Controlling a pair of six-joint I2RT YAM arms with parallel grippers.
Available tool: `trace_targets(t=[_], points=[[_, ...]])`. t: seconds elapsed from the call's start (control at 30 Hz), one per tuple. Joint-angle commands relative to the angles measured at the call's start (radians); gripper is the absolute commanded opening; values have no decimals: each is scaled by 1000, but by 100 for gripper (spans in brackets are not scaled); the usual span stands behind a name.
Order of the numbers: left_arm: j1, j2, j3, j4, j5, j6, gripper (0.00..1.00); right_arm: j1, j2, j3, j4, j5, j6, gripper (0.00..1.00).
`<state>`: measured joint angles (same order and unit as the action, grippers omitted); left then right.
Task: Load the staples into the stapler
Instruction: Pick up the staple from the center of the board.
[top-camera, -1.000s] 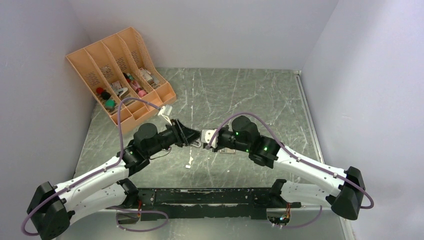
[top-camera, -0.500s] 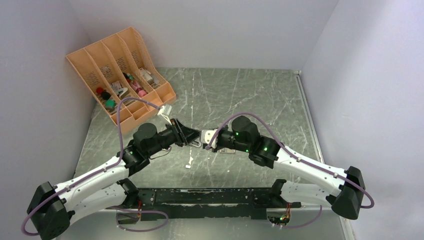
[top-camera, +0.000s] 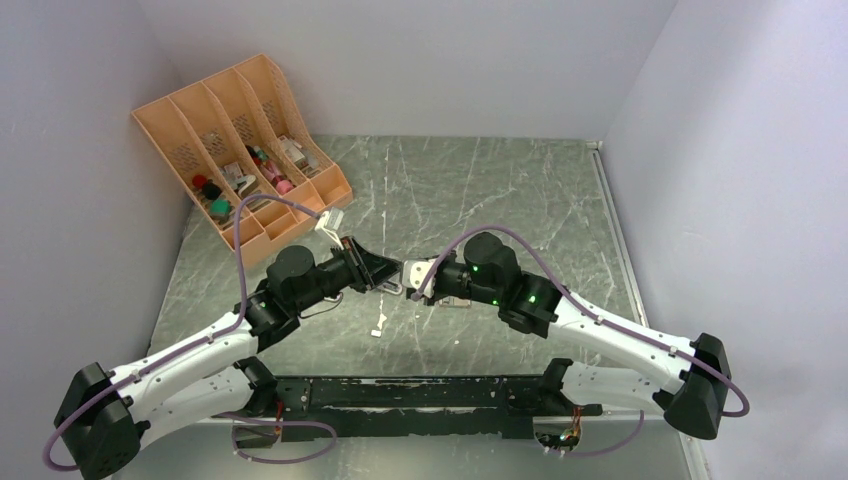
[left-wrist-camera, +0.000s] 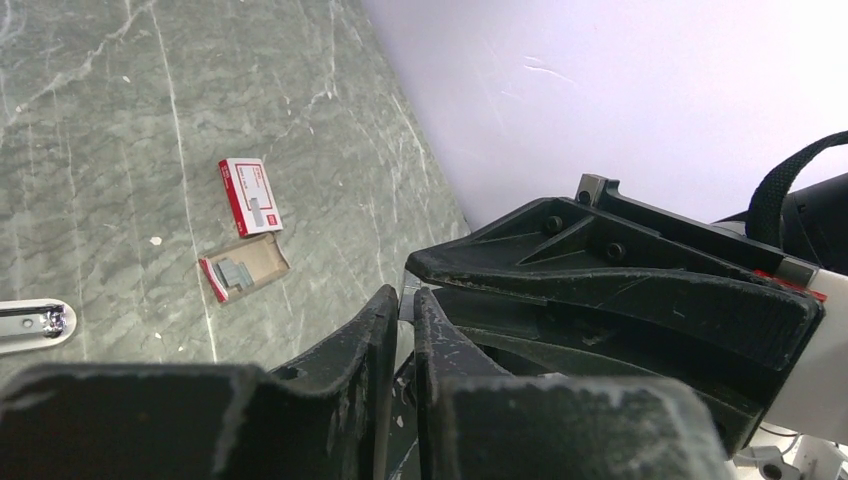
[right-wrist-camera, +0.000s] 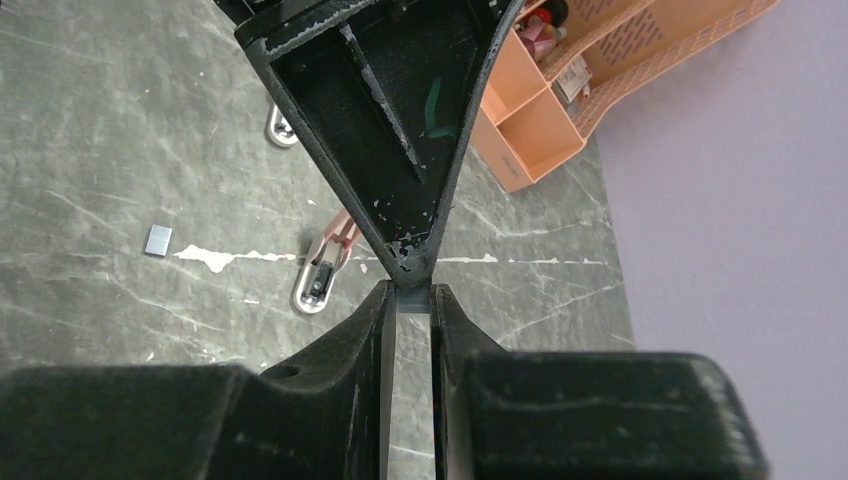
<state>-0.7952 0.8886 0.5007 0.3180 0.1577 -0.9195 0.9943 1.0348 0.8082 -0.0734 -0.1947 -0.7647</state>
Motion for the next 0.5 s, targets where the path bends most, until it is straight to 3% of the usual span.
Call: trace_targets(t=[0.0, 0.17, 0.47], points=[[-6, -8, 39, 28, -13, 8, 14, 9, -19, 29, 18, -20, -4, 17], [-6, -10, 41, 23, -16, 11, 7, 11, -16, 28, 15, -26, -1, 21], [-6, -21, 43, 5, -33, 10, 7, 12, -36, 15, 37, -8, 10, 48]])
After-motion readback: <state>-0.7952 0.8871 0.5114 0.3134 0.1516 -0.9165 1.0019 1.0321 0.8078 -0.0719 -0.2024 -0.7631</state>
